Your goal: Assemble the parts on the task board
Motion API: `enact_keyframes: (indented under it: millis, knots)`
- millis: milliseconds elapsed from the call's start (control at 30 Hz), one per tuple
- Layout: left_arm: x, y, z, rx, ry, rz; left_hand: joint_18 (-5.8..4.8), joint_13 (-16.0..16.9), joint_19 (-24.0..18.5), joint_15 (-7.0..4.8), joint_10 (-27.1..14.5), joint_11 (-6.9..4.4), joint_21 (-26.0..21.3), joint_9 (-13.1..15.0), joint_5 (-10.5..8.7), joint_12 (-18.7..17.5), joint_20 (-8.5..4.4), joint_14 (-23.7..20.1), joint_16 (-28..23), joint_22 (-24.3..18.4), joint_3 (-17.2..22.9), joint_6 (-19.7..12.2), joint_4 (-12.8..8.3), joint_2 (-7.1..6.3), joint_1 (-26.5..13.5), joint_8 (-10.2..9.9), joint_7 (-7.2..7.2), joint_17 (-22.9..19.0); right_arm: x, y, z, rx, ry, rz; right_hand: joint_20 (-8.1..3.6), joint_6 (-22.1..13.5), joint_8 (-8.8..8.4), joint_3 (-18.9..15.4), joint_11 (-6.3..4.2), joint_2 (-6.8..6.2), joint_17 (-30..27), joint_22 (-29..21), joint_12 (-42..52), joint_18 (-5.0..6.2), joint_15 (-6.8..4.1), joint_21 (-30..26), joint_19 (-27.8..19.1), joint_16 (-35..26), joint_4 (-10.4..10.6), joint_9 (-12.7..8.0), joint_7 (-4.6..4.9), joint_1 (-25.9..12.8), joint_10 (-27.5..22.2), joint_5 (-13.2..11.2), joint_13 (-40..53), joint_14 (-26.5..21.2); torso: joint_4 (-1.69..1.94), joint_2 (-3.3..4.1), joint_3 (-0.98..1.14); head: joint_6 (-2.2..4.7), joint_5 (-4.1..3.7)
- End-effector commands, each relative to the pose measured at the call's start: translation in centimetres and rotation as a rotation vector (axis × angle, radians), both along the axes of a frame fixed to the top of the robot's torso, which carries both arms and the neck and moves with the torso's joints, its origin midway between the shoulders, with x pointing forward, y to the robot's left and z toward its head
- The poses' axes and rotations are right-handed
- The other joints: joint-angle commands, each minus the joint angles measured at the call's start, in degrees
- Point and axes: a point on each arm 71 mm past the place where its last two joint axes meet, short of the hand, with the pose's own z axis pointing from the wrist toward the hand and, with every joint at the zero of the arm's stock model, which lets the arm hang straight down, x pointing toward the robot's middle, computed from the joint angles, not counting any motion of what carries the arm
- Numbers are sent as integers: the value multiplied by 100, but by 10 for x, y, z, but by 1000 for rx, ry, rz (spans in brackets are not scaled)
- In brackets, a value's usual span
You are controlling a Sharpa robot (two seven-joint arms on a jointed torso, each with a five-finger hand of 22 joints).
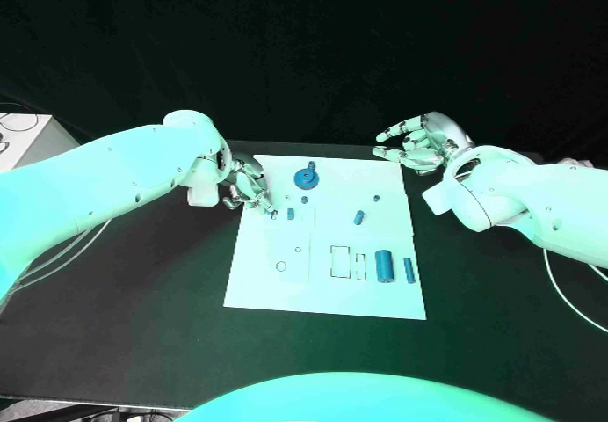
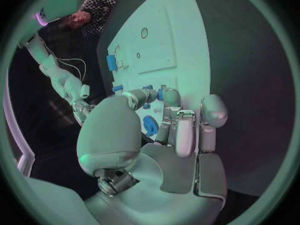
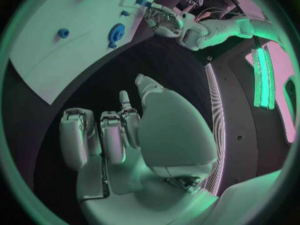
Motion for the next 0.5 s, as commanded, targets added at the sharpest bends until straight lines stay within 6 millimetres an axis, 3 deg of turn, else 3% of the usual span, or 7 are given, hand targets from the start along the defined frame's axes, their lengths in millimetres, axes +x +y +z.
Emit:
enact_keyframes:
  millis: [33, 500]
  knots:
    - [-2, -3, 0, -14, 32, -16, -1, 5, 16, -33, 35, -21, 33, 3, 26, 20, -19, 464, 26, 2, 1474, 34, -1503, 55, -4, 18, -9, 1219, 0, 1, 0, -3, 2, 12, -2, -53, 22, 23, 4, -19, 1383, 846, 5, 117, -6, -31, 275, -21, 0, 1, 7, -43, -11, -27, 871, 570, 1, 1, 0, 1, 8]
    - [-2, -4, 0, -7, 35, -21, 0, 22, 9, -33, 46, -22, 32, 3, 32, 31, -19, 465, 28, -4, 1473, 40, -1509, 55, -9, 17, -10, 1223, 0, 2, 0, -3, 3, 14, -2, -58, 31, 38, 4, -27, 1380, 842, 4, 118, -6, -37, 273, -23, -6, 1, 7, -46, -12, -32, 868, 569, -4, 6, -2, -5, 24]
